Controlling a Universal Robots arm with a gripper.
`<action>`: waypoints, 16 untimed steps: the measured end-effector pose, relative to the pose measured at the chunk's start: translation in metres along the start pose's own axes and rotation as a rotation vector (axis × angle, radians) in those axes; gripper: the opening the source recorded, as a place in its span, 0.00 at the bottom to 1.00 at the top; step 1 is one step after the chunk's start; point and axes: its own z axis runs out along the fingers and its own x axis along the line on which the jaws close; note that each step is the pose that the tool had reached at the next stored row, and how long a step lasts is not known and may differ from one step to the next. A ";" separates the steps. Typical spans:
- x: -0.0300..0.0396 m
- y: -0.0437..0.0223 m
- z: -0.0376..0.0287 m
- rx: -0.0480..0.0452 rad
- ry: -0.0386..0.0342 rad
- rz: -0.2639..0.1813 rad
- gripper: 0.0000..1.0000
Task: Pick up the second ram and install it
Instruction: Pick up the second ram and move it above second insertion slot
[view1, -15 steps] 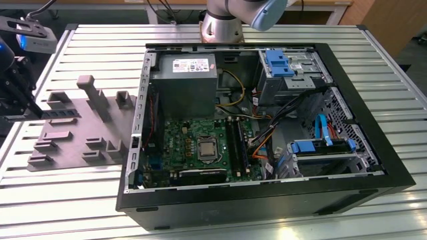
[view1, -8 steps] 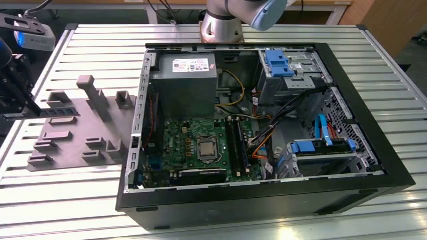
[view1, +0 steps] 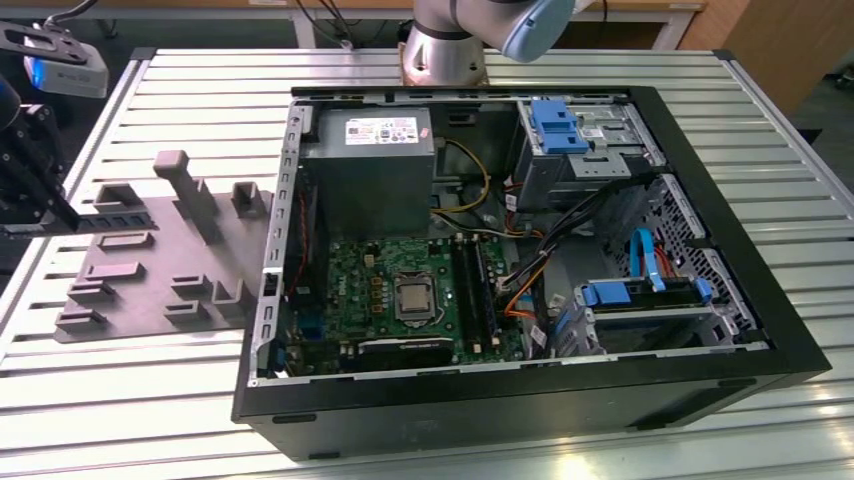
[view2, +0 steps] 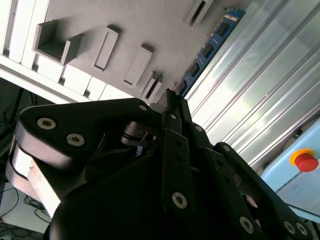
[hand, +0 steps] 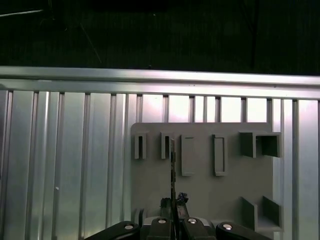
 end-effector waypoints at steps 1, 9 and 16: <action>0.0000 0.0000 -0.0006 0.0000 -0.0001 0.000 0.14; 0.0000 0.0001 -0.0042 0.0000 0.0001 0.000 0.14; -0.0001 0.0002 -0.0059 0.0000 0.0007 0.000 0.14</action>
